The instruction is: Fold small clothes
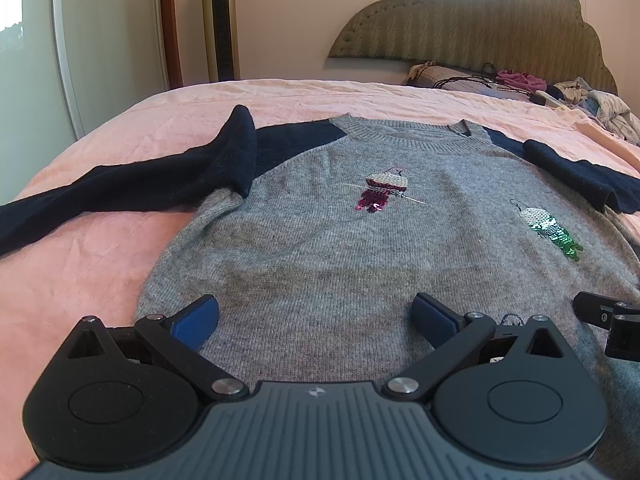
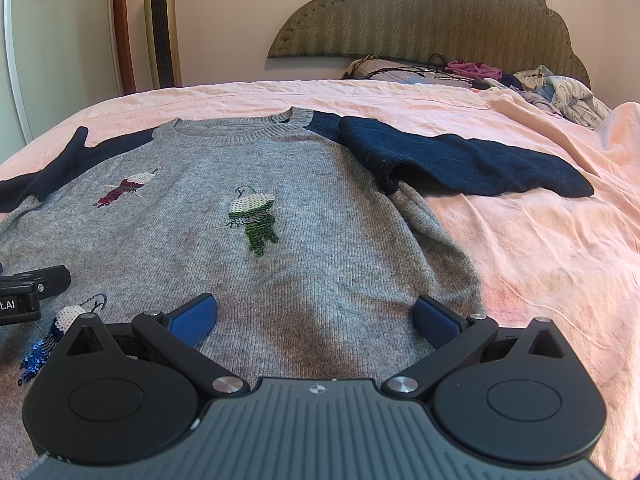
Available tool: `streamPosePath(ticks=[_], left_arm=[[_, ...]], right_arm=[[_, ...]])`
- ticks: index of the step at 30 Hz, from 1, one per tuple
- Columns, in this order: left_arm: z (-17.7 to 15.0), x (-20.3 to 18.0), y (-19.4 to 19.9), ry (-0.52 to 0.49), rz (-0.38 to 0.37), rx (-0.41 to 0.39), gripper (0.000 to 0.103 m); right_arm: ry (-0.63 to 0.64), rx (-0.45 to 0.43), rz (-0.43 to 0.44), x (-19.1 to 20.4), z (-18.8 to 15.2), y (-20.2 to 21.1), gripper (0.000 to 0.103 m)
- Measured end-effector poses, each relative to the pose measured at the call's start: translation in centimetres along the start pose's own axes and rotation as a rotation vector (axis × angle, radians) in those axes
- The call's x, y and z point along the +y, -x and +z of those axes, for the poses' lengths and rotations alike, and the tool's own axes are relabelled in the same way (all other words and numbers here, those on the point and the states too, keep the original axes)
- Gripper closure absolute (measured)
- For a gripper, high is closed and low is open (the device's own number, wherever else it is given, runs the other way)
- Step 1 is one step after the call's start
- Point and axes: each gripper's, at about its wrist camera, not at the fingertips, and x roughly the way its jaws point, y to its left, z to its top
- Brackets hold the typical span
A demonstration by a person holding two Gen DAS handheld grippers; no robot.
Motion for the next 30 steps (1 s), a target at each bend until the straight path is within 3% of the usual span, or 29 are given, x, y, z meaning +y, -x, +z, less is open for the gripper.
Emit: streamPosePath(ticks=[4,6,9,11,14,18,22,24,27,29,30], left_arm=[[0.0,0.0,0.0,0.000,0.000,0.000,0.000],[0.0,0.0,0.0,0.000,0.000,0.000,0.000],[0.0,0.0,0.0,0.000,0.000,0.000,0.000],[0.0,0.0,0.0,0.000,0.000,0.000,0.000],[0.0,0.0,0.0,0.000,0.000,0.000,0.000],[0.0,0.0,0.0,0.000,0.000,0.000,0.000],[0.0,0.0,0.0,0.000,0.000,0.000,0.000],[0.0,0.0,0.0,0.001,-0.001,0.000,0.000],[0.0,-0.1,0.0,0.001,-0.003,-0.001,0.000],[0.0,-0.1,0.0,0.002,-0.004,-0.001,0.000],[0.0,-0.1,0.0,0.003,-0.005,-0.002,0.000]], right_arm=[[-0.001,0.021,0.035,-0.5,0.5,0.2,0.000],[-0.032,0.022,0.133,-1.7,1.7,0.7,0.000],[-0.162,-0.105,0.253,-6.5,4.5,2.3,0.000],[-0.252,-0.138,0.256,-10.5,6.7,2.1,0.000],[-0.440,-0.115,0.201,-17.7,9.0,0.2,0.000],[-0.769,-0.104,0.156,-27.6,8.5,-2.9,0.001],[-0.986,-0.048,0.138,-32.7,5.9,-6.9,0.016],[-1.043,-0.090,0.173,-33.6,5.1,-7.8,0.022],[-1.040,-0.107,0.184,-33.7,5.2,-9.6,0.027],[-1.005,-0.108,0.165,-33.2,5.6,-10.6,0.035],[-0.987,-0.099,0.152,-32.9,5.9,-11.2,0.050]])
